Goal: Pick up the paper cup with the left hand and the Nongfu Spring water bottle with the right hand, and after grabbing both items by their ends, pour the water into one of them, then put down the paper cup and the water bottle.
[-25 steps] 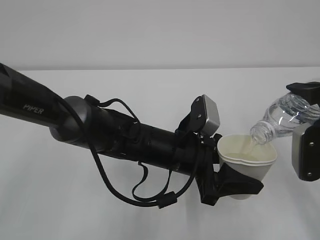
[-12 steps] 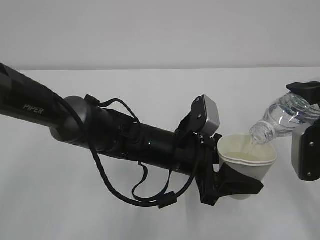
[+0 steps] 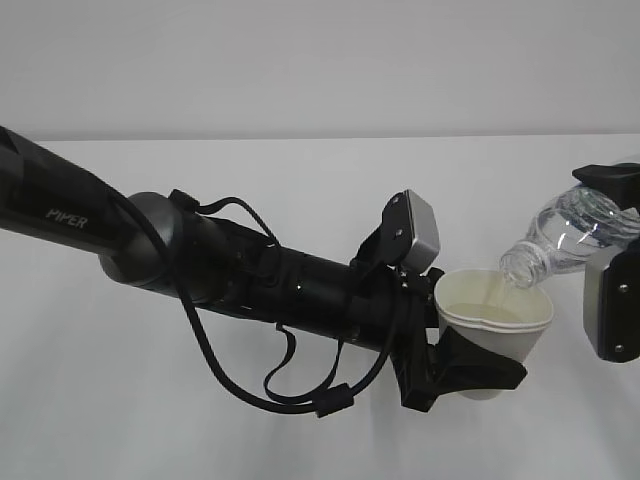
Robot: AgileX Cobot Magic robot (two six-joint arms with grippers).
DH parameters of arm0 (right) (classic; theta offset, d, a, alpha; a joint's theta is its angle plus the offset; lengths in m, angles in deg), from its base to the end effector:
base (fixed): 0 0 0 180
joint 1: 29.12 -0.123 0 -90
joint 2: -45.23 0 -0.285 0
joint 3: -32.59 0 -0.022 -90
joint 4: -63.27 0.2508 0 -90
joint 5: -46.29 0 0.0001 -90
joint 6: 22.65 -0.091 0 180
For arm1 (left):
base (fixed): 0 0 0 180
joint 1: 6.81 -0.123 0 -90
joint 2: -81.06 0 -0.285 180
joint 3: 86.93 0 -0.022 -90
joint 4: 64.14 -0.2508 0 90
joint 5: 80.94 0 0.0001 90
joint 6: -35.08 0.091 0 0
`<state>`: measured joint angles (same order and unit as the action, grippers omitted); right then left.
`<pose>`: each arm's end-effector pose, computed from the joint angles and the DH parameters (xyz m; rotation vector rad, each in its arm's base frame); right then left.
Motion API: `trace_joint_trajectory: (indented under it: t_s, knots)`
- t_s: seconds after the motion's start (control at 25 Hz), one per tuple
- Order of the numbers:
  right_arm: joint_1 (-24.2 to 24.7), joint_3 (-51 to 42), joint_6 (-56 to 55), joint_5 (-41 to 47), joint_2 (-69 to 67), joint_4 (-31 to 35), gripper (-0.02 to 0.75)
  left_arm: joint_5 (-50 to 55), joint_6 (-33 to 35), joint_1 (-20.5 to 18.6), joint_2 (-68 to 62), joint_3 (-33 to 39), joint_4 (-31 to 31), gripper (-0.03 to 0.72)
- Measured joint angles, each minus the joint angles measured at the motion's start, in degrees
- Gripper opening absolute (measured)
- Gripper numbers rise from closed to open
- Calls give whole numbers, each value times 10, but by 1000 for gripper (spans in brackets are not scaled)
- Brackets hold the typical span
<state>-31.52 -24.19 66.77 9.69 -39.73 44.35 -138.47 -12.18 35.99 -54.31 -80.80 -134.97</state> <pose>0.2321 0.0273 0.1979 -1.6866 1.0638 -1.0327 0.2636 -0.3428 0.1180 1.4173 1.4614 -1.2791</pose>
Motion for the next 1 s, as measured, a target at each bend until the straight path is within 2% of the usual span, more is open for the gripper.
trace_joint_trajectory:
  t_s: [1.0]
  knots:
    - [0, 0, 0, -3, 0, 0, 428, 0, 0, 0, 0, 0, -1, 435]
